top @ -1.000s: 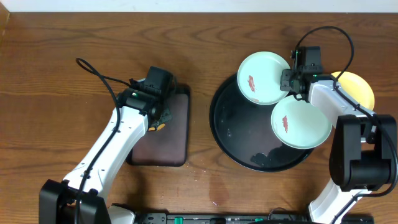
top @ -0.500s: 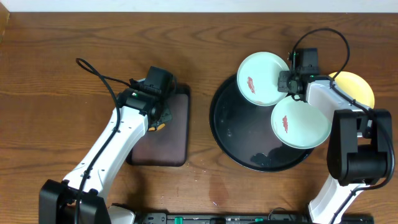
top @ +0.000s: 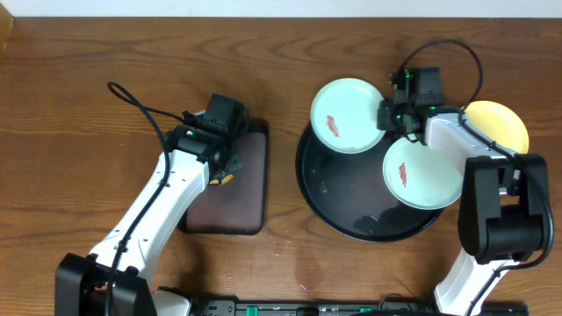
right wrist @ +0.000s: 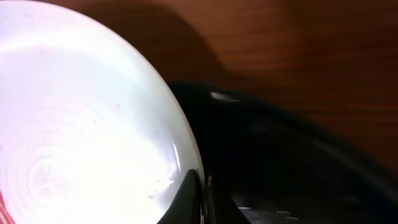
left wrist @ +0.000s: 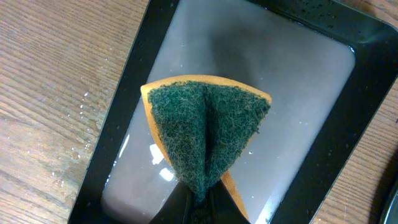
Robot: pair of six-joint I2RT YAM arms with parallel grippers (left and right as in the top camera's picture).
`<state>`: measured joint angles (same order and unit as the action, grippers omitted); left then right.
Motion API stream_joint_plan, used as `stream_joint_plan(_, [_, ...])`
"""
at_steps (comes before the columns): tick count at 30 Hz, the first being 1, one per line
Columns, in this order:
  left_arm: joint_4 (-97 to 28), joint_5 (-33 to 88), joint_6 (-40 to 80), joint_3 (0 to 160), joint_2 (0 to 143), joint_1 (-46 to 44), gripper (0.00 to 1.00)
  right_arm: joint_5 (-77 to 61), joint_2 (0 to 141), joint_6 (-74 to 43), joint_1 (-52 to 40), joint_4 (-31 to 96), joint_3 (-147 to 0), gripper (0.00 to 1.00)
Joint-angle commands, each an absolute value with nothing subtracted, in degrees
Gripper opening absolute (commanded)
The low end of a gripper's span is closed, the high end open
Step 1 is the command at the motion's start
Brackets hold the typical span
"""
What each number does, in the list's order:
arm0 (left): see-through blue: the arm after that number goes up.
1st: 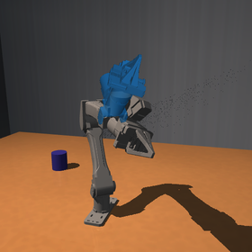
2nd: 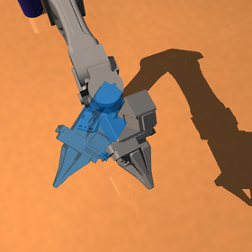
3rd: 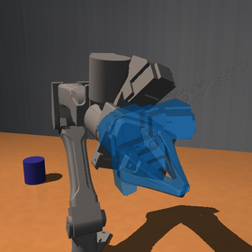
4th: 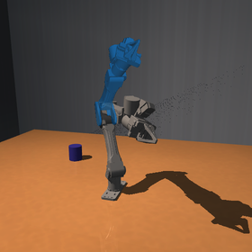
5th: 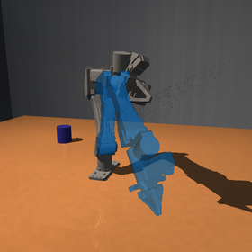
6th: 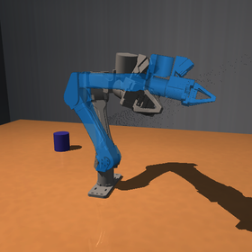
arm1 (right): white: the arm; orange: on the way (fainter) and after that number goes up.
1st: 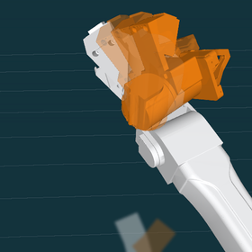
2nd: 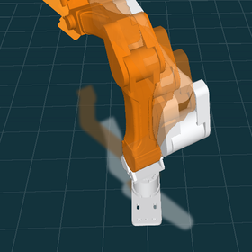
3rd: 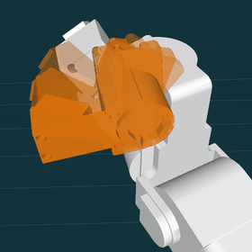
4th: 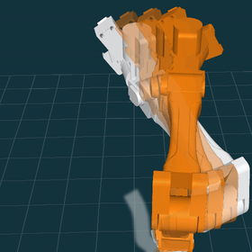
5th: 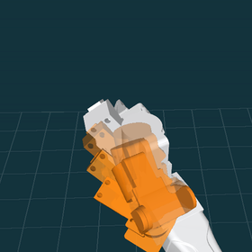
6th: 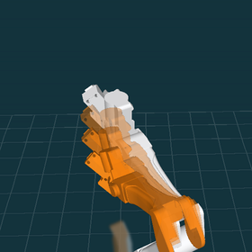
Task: Clean dirty plates on tray and stack at the side
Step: 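Drag the green plate with the right gripper to the tray center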
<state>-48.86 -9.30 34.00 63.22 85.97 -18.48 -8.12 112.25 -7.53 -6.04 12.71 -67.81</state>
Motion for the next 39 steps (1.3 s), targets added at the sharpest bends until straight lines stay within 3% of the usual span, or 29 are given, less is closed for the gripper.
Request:
stream_joint_plan(1, [-49.0, -9.4, 33.0, 62.8, 86.2, -18.3, 0.08, -9.9, 113.1, -7.1, -8.9, 12.9, -67.7, 0.01])
stream_joint_plan(8, [-49.0, -9.4, 33.0, 62.8, 86.2, -18.3, 0.08, -9.9, 113.1, -6.8, -12.2, 14.9, -67.7, 0.01])
stream_joint_plan(31, [-47.0, -9.4, 33.0, 62.8, 86.2, -18.3, 0.08, -9.2, 105.7, -0.1, -10.8, 41.2, -67.8, 0.01])
stream_joint_plan(39, [-46.3, -3.3, 32.8, 62.8, 86.2, -18.5, 0.07, 0.8, 105.7, -0.4, -10.8, 42.0, -67.8, 0.01])
